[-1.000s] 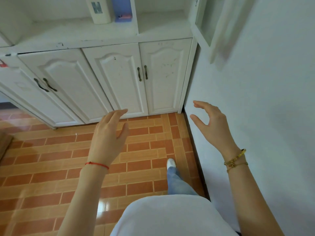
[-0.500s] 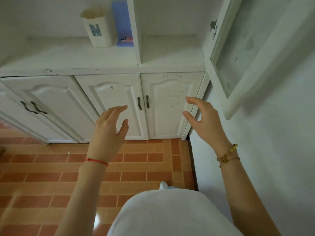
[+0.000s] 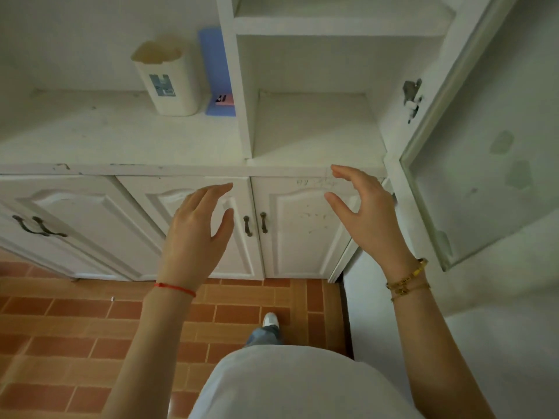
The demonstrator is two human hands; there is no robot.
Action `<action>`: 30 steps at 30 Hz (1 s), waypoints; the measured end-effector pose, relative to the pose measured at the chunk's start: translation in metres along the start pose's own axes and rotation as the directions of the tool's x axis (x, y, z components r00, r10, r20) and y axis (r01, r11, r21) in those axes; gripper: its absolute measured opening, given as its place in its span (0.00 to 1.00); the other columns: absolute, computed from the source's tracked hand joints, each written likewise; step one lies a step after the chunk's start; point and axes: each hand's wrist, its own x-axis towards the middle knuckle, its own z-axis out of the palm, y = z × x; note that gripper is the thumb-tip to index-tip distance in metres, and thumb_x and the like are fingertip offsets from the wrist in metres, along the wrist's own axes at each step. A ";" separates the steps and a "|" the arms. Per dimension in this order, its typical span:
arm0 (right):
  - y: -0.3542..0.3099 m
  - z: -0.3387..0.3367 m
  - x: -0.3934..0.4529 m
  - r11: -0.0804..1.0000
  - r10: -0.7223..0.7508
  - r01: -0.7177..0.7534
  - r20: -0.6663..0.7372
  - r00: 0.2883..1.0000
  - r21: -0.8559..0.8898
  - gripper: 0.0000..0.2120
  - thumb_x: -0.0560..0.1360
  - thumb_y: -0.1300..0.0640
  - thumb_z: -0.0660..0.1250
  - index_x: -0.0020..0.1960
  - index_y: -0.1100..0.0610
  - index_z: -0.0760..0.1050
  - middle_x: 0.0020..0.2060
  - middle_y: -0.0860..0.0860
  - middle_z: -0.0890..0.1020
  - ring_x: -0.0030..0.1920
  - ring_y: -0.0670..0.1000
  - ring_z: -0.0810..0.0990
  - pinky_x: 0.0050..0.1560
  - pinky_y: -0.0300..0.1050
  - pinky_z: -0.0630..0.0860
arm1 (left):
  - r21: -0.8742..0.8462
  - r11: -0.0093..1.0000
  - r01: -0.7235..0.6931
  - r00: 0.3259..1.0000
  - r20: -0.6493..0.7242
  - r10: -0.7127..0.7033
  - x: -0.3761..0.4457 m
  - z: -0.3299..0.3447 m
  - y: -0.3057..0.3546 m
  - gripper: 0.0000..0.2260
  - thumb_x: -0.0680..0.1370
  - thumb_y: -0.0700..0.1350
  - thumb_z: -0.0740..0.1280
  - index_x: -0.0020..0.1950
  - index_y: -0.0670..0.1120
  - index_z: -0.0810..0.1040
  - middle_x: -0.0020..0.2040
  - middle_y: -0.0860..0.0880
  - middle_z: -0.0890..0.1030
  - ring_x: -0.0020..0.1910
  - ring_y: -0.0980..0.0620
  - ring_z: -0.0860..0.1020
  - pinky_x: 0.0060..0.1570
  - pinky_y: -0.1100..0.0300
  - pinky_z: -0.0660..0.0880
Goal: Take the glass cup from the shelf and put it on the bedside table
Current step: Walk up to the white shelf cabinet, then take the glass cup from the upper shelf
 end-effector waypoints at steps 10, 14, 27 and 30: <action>-0.013 -0.011 0.115 0.992 -0.126 0.121 -0.201 0.971 -0.036 0.21 0.78 0.53 0.68 0.70 0.56 0.73 0.64 0.49 0.79 0.66 0.50 0.75 0.68 0.46 0.71 | 0.025 0.983 -0.184 0.975 -0.121 0.186 0.132 -0.012 0.001 0.17 0.79 0.41 0.65 0.68 0.43 0.74 0.62 0.45 0.79 0.62 0.46 0.76 0.63 0.51 0.73; -0.030 -0.033 0.158 0.978 -0.207 0.196 -0.289 0.935 -0.065 0.21 0.78 0.53 0.68 0.70 0.57 0.73 0.63 0.50 0.79 0.67 0.51 0.75 0.69 0.43 0.70 | 0.014 0.956 -0.294 0.939 -0.184 0.292 0.179 -0.027 0.019 0.17 0.79 0.42 0.64 0.68 0.44 0.74 0.62 0.46 0.79 0.60 0.47 0.77 0.61 0.52 0.74; -0.119 -0.150 0.271 0.833 -0.549 0.481 -0.517 0.657 -0.273 0.20 0.78 0.55 0.69 0.68 0.59 0.74 0.62 0.51 0.80 0.64 0.50 0.77 0.67 0.44 0.72 | 0.142 0.815 -0.562 0.673 -0.495 0.550 0.308 -0.105 0.112 0.18 0.80 0.42 0.64 0.69 0.44 0.73 0.64 0.47 0.78 0.64 0.49 0.75 0.66 0.58 0.70; -0.143 -0.176 0.292 0.797 -0.595 0.521 -0.550 0.587 -0.306 0.20 0.78 0.55 0.68 0.68 0.59 0.74 0.62 0.51 0.81 0.63 0.49 0.78 0.67 0.40 0.71 | 0.176 0.802 -0.571 0.627 -0.538 0.564 0.328 -0.121 0.128 0.18 0.80 0.42 0.64 0.69 0.44 0.73 0.63 0.47 0.78 0.64 0.50 0.74 0.66 0.58 0.70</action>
